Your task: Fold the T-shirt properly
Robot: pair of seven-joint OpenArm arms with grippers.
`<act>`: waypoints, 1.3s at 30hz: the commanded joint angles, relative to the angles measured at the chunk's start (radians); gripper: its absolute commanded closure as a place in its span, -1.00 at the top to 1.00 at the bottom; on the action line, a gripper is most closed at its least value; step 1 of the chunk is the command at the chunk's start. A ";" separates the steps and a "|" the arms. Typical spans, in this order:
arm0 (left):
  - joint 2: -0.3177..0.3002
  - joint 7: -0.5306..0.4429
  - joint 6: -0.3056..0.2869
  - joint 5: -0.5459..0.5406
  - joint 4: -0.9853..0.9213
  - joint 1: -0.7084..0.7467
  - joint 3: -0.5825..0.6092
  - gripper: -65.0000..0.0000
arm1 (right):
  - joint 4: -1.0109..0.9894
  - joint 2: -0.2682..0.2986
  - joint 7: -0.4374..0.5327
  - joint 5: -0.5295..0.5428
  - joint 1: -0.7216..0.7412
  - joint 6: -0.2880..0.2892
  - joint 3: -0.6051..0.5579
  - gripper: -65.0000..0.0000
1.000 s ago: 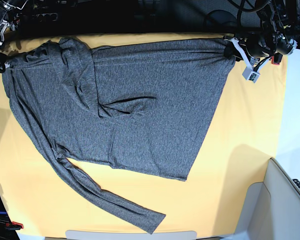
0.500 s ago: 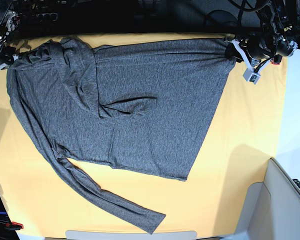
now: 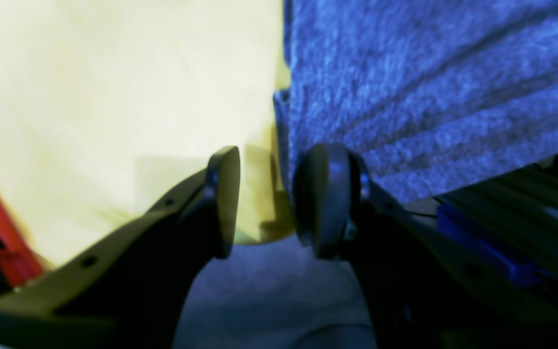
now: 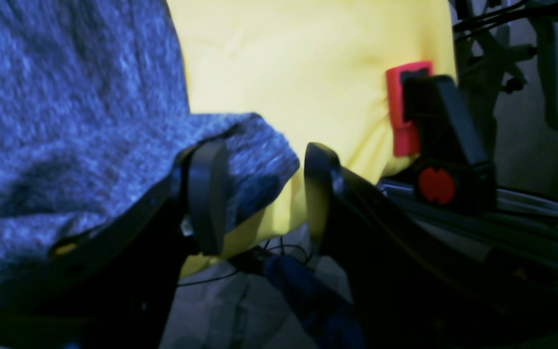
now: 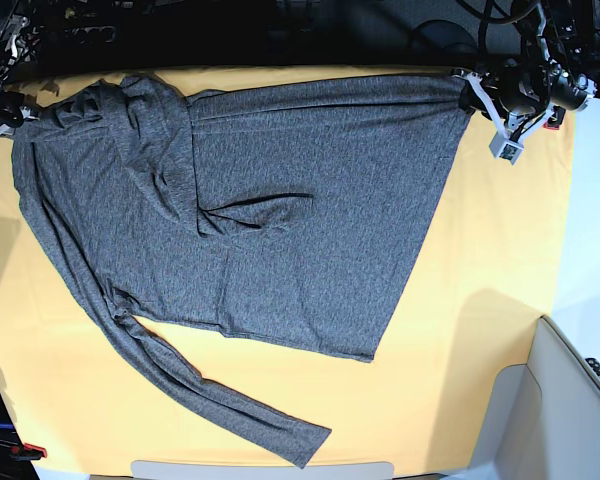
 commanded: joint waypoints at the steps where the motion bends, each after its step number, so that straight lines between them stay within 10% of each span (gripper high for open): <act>1: -0.012 0.008 0.003 -0.001 0.024 0.005 -0.007 -0.25 | 0.018 0.026 0.010 -0.005 0.002 -0.004 0.027 -0.19; 11: -0.013 0.008 0.003 -0.001 0.033 0.005 -0.010 -0.25 | 0.216 0.008 -0.134 -0.002 -0.015 0.001 0.174 -0.19; 34: -0.007 0.008 -0.004 -0.002 0.159 -0.060 -0.033 -0.16 | 0.296 -0.097 -0.128 0.001 -0.025 0.001 0.185 -0.19; 39: -0.018 0.008 -0.004 -0.002 0.170 -0.126 0.205 -0.14 | 0.310 -0.167 -0.128 0.001 -0.006 0.002 0.173 -0.20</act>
